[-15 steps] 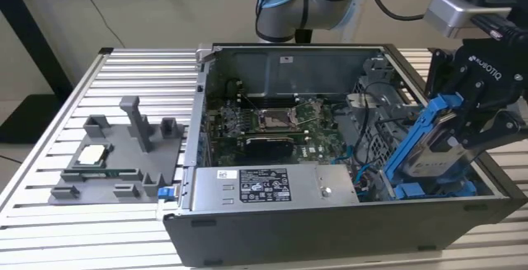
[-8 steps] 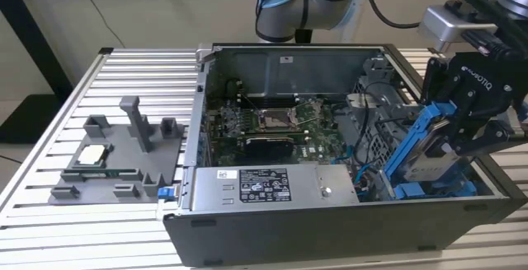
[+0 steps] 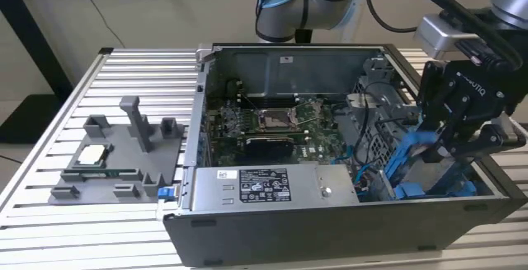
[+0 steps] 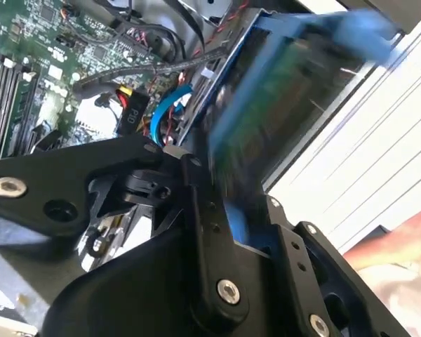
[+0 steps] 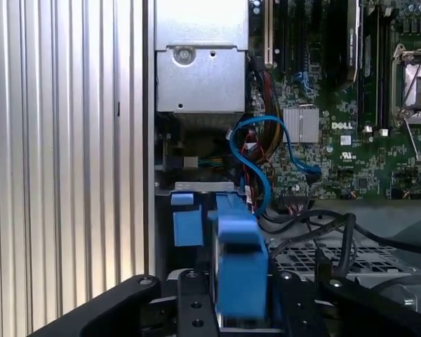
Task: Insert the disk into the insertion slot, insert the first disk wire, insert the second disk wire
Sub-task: 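Insert the disk into the insertion slot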
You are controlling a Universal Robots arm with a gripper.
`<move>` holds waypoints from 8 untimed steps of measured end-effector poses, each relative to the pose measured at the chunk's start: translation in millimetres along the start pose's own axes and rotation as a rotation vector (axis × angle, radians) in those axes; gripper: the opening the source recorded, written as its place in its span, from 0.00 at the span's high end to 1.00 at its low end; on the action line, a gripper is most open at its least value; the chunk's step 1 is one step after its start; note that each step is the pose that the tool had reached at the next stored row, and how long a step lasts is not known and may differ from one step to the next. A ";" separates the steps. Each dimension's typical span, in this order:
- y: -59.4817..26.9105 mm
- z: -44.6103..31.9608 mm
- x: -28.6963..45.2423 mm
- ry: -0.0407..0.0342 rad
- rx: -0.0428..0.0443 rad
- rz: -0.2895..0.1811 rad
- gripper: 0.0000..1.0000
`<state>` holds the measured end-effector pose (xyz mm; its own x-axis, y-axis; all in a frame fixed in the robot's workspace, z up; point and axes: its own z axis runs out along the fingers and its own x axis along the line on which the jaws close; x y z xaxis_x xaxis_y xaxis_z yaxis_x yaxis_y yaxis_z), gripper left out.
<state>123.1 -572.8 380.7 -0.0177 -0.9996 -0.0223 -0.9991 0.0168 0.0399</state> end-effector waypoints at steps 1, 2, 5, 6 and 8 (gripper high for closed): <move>0.1 -1.0 0.0 0.0002 -0.0003 0.000 0.60; 0.1 -2.3 -0.1 0.0000 -0.0006 0.000 0.53; 0.3 -6.7 -0.1 0.0000 -0.0007 0.000 0.53; 0.4 -8.6 -0.2 -0.0001 -0.0007 0.000 0.53; 1.2 -12.2 -0.9 -0.0001 -0.0008 0.000 0.53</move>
<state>122.4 -572.2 392.9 -0.0178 -0.9996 -0.0224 -0.9990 0.0169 0.0406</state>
